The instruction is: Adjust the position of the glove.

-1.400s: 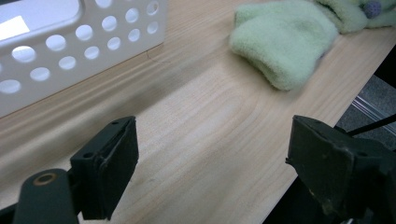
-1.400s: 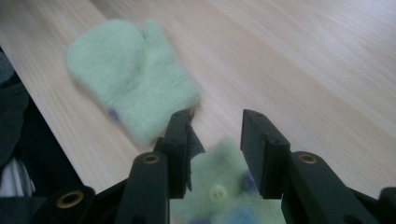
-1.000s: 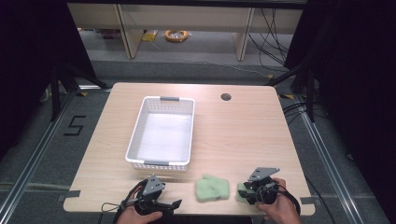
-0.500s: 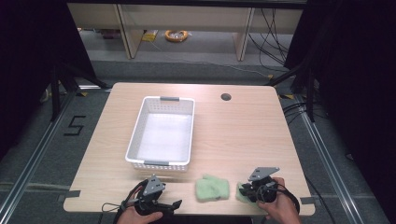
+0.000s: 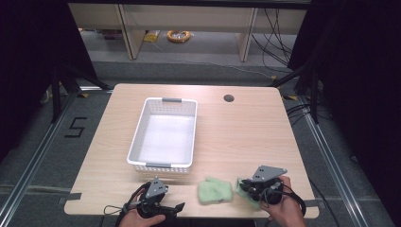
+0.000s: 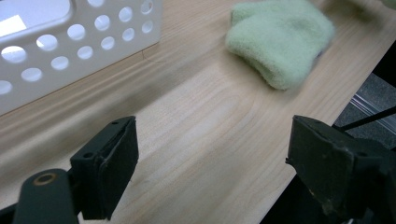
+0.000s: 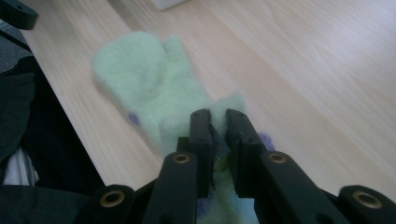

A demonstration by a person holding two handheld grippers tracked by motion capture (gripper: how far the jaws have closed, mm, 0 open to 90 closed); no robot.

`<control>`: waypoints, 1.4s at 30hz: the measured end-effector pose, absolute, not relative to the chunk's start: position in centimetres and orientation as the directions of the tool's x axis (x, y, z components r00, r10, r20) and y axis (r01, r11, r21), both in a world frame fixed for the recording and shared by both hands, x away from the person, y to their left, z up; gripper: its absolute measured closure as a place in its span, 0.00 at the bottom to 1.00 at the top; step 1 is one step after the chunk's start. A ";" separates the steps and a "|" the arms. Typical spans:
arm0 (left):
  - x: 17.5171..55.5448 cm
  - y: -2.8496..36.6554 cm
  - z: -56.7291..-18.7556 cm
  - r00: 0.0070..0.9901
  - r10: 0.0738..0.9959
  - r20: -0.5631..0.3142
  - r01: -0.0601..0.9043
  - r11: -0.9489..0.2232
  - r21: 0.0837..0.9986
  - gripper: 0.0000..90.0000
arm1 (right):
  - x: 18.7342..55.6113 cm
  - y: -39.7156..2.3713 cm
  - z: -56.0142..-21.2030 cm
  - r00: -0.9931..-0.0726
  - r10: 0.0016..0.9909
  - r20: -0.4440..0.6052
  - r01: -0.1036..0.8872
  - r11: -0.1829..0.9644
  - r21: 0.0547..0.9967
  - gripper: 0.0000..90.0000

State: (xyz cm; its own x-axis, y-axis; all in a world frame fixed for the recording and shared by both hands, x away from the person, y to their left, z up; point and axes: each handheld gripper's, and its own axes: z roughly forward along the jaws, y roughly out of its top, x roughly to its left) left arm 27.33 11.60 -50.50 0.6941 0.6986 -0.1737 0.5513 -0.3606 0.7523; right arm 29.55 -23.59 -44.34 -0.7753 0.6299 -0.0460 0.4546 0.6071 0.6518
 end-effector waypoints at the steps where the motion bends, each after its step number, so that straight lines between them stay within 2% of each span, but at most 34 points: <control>1: 27.3 11.6 -50.5 0.695 0.698 -0.172 0.550 -0.361 0.753 0.18 | 29.6 -23.2 -44.1 -0.788 0.614 -0.046 0.439 0.613 0.657 0.91; 5: 27.4 11.5 -50.4 0.690 0.701 -0.181 0.557 -0.354 0.751 0.18 | 29.8 -21.5 -42.8 -0.821 0.566 -0.071 0.373 0.627 0.684 0.91; 7: 27.4 11.6 -50.3 0.706 0.689 -0.162 0.540 -0.377 0.753 0.18 | 30.1 -20.8 -42.3 -0.827 0.558 -0.069 0.359 0.619 0.698 0.91; 10: 27.4 11.4 -50.4 0.688 0.703 -0.181 0.558 -0.352 0.752 0.18 | 30.7 -19.6 -41.8 -0.846 0.532 -0.035 0.358 0.616 0.701 0.91; 24: 27.4 11.5 -50.4 0.706 0.689 -0.164 0.544 -0.379 0.749 0.18 | 32.5 -15.6 -43.6 -0.882 0.472 0.005 0.356 0.657 0.664 0.91; 26: 27.5 11.5 -50.3 0.707 0.688 -0.165 0.544 -0.379 0.749 0.18 | 32.9 -15.3 -44.0 -0.896 0.444 -0.005 0.331 0.676 0.659 0.91; 27: 27.4 11.5 -50.3 0.707 0.688 -0.166 0.543 -0.378 0.749 0.18 | 32.8 -15.0 -44.2 -0.887 0.460 0.022 0.365 0.673 0.644 0.91; 32: 27.5 11.5 -50.4 0.704 0.693 -0.158 0.544 -0.382 0.747 0.18 | 33.6 -14.3 -45.7 -0.896 0.442 0.035 0.367 0.696 0.618 0.91; 34: 27.3 11.2 -50.5 0.695 0.695 -0.185 0.555 -0.355 0.752 0.18 | 33.7 -14.1 -46.1 -0.892 0.450 0.050 0.384 0.695 0.608 0.91; 42: 27.4 11.2 -50.5 0.714 0.683 -0.155 0.539 -0.395 0.743 0.18 | 34.2 -13.9 -47.0 -0.876 0.470 0.112 0.442 0.686 0.579 0.87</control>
